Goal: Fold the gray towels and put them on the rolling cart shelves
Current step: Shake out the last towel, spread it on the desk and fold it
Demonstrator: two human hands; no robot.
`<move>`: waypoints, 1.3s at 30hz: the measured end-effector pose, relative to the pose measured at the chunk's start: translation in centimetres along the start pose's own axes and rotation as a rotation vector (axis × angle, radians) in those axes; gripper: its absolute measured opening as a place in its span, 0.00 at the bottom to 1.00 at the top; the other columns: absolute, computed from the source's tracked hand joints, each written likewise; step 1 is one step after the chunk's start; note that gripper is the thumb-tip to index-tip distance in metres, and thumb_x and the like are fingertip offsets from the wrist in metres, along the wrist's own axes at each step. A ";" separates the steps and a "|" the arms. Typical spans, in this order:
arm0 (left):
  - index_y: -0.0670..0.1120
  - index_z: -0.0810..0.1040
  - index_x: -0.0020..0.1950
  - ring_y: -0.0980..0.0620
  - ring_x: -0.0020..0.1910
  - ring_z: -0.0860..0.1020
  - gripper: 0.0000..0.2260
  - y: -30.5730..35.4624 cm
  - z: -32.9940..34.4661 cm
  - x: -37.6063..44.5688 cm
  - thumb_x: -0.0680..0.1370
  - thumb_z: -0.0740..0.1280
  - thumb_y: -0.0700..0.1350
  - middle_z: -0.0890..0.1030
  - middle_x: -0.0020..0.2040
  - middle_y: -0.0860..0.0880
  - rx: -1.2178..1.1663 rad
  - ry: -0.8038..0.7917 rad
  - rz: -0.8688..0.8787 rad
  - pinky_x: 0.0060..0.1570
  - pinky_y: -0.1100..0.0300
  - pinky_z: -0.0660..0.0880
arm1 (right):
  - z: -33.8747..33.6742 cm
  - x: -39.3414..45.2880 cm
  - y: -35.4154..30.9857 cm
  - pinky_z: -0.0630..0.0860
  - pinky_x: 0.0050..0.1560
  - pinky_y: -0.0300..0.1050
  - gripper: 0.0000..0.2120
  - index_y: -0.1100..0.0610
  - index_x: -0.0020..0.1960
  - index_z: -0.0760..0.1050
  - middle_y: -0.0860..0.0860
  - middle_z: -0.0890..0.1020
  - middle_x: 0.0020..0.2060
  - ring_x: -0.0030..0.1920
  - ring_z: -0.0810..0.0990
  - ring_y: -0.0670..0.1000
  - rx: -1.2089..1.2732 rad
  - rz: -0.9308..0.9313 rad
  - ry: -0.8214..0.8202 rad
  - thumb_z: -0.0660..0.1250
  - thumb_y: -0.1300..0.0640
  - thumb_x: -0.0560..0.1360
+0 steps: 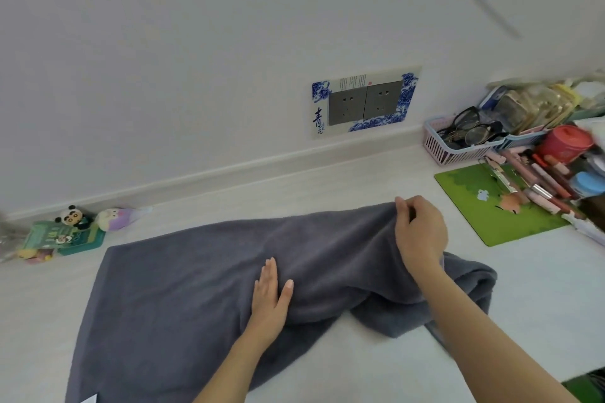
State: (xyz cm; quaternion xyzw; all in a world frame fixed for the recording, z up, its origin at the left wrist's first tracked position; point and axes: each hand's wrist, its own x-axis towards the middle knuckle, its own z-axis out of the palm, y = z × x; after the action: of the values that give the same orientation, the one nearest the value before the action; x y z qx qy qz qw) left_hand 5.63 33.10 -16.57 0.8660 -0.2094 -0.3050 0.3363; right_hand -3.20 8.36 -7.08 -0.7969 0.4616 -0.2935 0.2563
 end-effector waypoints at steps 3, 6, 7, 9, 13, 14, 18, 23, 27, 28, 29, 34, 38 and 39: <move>0.52 0.38 0.76 0.65 0.71 0.37 0.26 -0.7 0.4 0.6 0.83 0.47 0.54 0.40 0.78 0.54 0.122 0.034 0.048 0.72 0.63 0.33 | 1.0 -0.5 1.0 0.69 0.38 0.44 0.18 0.58 0.37 0.73 0.52 0.77 0.39 0.37 0.74 0.52 -0.124 -0.106 -0.394 0.59 0.48 0.79; 0.51 0.42 0.77 0.61 0.74 0.41 0.25 -1.1 0.5 0.6 0.82 0.46 0.55 0.45 0.79 0.52 0.133 0.097 0.008 0.73 0.61 0.37 | 1.4 -1.5 1.4 0.70 0.37 0.34 0.23 0.56 0.31 0.76 0.48 0.80 0.30 0.33 0.78 0.46 -0.161 -0.029 -0.945 0.58 0.45 0.79; 0.51 0.44 0.78 0.58 0.76 0.44 0.25 -1.0 0.4 0.5 0.82 0.46 0.56 0.48 0.79 0.51 0.137 0.132 -0.013 0.74 0.59 0.39 | 1.7 -1.9 1.7 0.71 0.39 0.32 0.24 0.56 0.30 0.77 0.48 0.82 0.29 0.33 0.80 0.46 -0.148 0.001 -1.003 0.58 0.45 0.79; 0.52 0.47 0.78 0.51 0.76 0.49 0.26 -0.5 0.2 0.4 0.82 0.47 0.56 0.53 0.78 0.49 0.150 0.201 -0.067 0.74 0.55 0.43 | 2.6 -2.6 2.3 0.76 0.42 0.39 0.20 0.56 0.36 0.76 0.51 0.83 0.34 0.37 0.82 0.50 -0.128 0.030 -0.884 0.58 0.45 0.79; 0.54 0.46 0.78 0.48 0.76 0.49 0.27 0.4 0.1 0.7 0.81 0.47 0.59 0.54 0.77 0.48 0.178 0.223 -0.096 0.75 0.52 0.44 | 4.9 -2.8 2.4 0.73 0.58 0.49 0.20 0.57 0.64 0.69 0.53 0.74 0.59 0.58 0.75 0.55 -0.042 0.086 -0.664 0.62 0.47 0.77; 0.55 0.46 0.78 0.48 0.77 0.46 0.27 0.4 0.2 0.8 0.81 0.47 0.59 0.51 0.78 0.49 0.188 0.208 -0.077 0.75 0.52 0.41 | 5.7 -2.9 2.5 0.71 0.62 0.51 0.23 0.57 0.67 0.67 0.53 0.74 0.61 0.61 0.73 0.56 -0.024 0.135 -0.721 0.62 0.47 0.77; 0.55 0.39 0.77 0.52 0.76 0.38 0.26 0.4 0.9 1.5 0.81 0.44 0.58 0.41 0.78 0.50 0.240 0.138 -0.073 0.73 0.51 0.33 | 7.0 -2.8 3.4 0.75 0.48 0.51 0.13 0.55 0.40 0.72 0.51 0.79 0.38 0.44 0.78 0.56 -0.098 0.053 -0.722 0.60 0.47 0.78; 0.53 0.34 0.76 0.52 0.75 0.34 0.28 -0.2 0.7 2.5 0.81 0.43 0.59 0.36 0.77 0.48 0.330 0.153 -0.134 0.72 0.50 0.31 | 3.6 3.0 2.7 0.63 0.37 0.45 0.18 0.57 0.34 0.69 0.53 0.74 0.30 0.38 0.74 0.55 0.064 0.011 -0.541 0.63 0.48 0.78; 0.55 0.32 0.74 0.54 0.75 0.33 0.28 0.5 1.1 3.4 0.80 0.42 0.61 0.34 0.77 0.49 0.332 0.196 -0.051 0.71 0.54 0.29 | 2.7 9.4 1.2 0.68 0.48 0.51 0.17 0.54 0.57 0.77 0.59 0.79 0.48 0.52 0.76 0.63 -0.205 -0.131 -0.090 0.60 0.44 0.77; 0.56 0.32 0.73 0.55 0.74 0.33 0.28 0.9 1.3 3.6 0.78 0.39 0.65 0.34 0.76 0.49 0.324 0.207 -0.012 0.71 0.54 0.29 | 3.3 10.1 1.1 0.65 0.57 0.53 0.21 0.53 0.66 0.72 0.60 0.76 0.57 0.59 0.71 0.63 -0.250 -0.166 -0.131 0.60 0.44 0.77; 0.56 0.32 0.73 0.56 0.74 0.33 0.31 1.4 1.6 3.8 0.75 0.34 0.69 0.33 0.76 0.50 0.315 0.224 0.028 0.71 0.55 0.28 | 3.9 10.2 1.2 0.58 0.65 0.55 0.25 0.51 0.72 0.65 0.59 0.69 0.65 0.66 0.65 0.62 -0.300 -0.198 -0.238 0.60 0.44 0.78; 0.57 0.32 0.74 0.53 0.74 0.32 0.39 3.4 3.9 3.8 0.65 0.21 0.71 0.30 0.74 0.52 0.431 0.238 0.049 0.71 0.51 0.29 | 5.1 4.6 4.2 0.60 0.64 0.53 0.27 0.48 0.60 0.78 0.50 0.77 0.61 0.62 0.70 0.56 -0.448 -0.624 -0.611 0.46 0.38 0.76; 0.55 0.32 0.74 0.50 0.75 0.33 0.42 2.6 4.7 4.1 0.63 0.20 0.71 0.32 0.76 0.49 0.468 0.216 -0.083 0.72 0.47 0.32 | 4.9 3.1 8.0 0.49 0.73 0.47 0.49 0.44 0.73 0.62 0.45 0.63 0.74 0.74 0.58 0.51 -0.534 -0.635 -0.873 0.22 0.28 0.65; 0.54 0.31 0.74 0.51 0.75 0.33 0.42 2.4 4.6 4.2 0.63 0.20 0.71 0.33 0.76 0.49 0.481 0.209 -0.094 0.73 0.48 0.32 | 5.0 3.9 8.8 0.46 0.74 0.47 0.51 0.43 0.75 0.55 0.44 0.56 0.76 0.76 0.53 0.50 -0.565 -0.597 -0.909 0.18 0.28 0.62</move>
State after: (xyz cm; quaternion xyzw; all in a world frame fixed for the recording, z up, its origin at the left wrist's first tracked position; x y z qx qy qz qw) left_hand 5.27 26.99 -19.19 0.9566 -0.1997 -0.1706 0.1263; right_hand -3.24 1.68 -15.62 -0.9744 0.1231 0.1503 0.1130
